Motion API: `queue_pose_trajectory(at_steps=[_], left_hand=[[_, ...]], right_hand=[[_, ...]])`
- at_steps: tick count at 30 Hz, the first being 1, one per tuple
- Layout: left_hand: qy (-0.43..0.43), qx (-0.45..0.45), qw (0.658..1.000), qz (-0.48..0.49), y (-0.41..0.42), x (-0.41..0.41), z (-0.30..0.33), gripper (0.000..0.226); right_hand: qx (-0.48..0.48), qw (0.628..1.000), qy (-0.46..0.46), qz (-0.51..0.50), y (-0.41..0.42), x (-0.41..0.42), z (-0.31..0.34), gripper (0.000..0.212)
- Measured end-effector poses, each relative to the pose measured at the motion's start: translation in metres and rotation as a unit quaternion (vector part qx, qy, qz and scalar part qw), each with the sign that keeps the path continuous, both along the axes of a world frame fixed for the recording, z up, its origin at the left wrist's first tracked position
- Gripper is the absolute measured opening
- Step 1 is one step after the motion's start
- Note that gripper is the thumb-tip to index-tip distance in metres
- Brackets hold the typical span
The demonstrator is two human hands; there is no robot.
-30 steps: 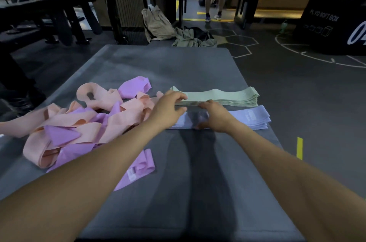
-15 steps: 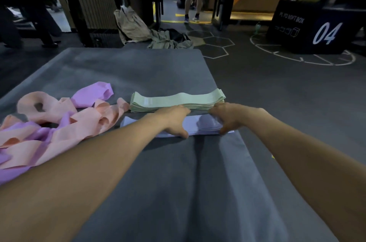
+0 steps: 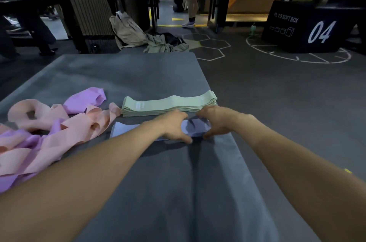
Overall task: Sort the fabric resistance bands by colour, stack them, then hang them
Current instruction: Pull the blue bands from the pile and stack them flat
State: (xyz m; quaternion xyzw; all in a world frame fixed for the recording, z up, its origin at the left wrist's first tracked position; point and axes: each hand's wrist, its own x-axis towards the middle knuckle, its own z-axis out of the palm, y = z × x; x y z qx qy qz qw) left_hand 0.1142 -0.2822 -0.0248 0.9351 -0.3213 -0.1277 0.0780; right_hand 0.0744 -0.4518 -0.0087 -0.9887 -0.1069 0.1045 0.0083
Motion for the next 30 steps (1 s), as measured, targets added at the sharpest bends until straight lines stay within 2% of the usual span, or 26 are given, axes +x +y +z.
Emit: queue_pose_trajectory(at_steps=[3, 6, 9, 12, 17, 21, 30], left_hand=[[-0.008, -0.002, 1.000, 0.004, -0.006, 0.001, -0.004, 0.048], [0.000, -0.005, 1.000, 0.009, -0.007, 0.002, -0.002, 0.047], [0.000, -0.007, 1.000, 0.012, -0.006, -0.002, -0.003, 0.055], [-0.013, -0.025, 0.999, 0.018, 0.004, -0.010, 0.001, 0.074], [-0.046, -0.109, 0.991, 0.071, 0.050, -0.028, 0.017, 0.061], [-0.059, -0.124, 0.986, 0.099, 0.104, -0.052, 0.021, 0.049], [-0.085, -0.148, 0.969, 0.178, 0.229, -0.106, 0.010, 0.042]], right_hand=[[0.005, 1.000, 0.000, 0.003, -0.002, 0.001, -0.002, 0.053], [0.002, 1.000, -0.007, 0.011, -0.002, 0.001, -0.002, 0.051], [-0.016, 1.000, -0.005, 0.012, 0.002, -0.002, -0.002, 0.053], [-0.016, 0.999, -0.037, 0.006, 0.011, -0.009, 0.000, 0.063], [0.058, 0.993, -0.100, -0.023, 0.051, -0.024, 0.007, 0.057], [0.150, 0.981, -0.111, -0.050, 0.103, -0.036, 0.006, 0.047], [0.239, 0.963, -0.120, -0.024, 0.235, -0.067, -0.003, 0.026]])
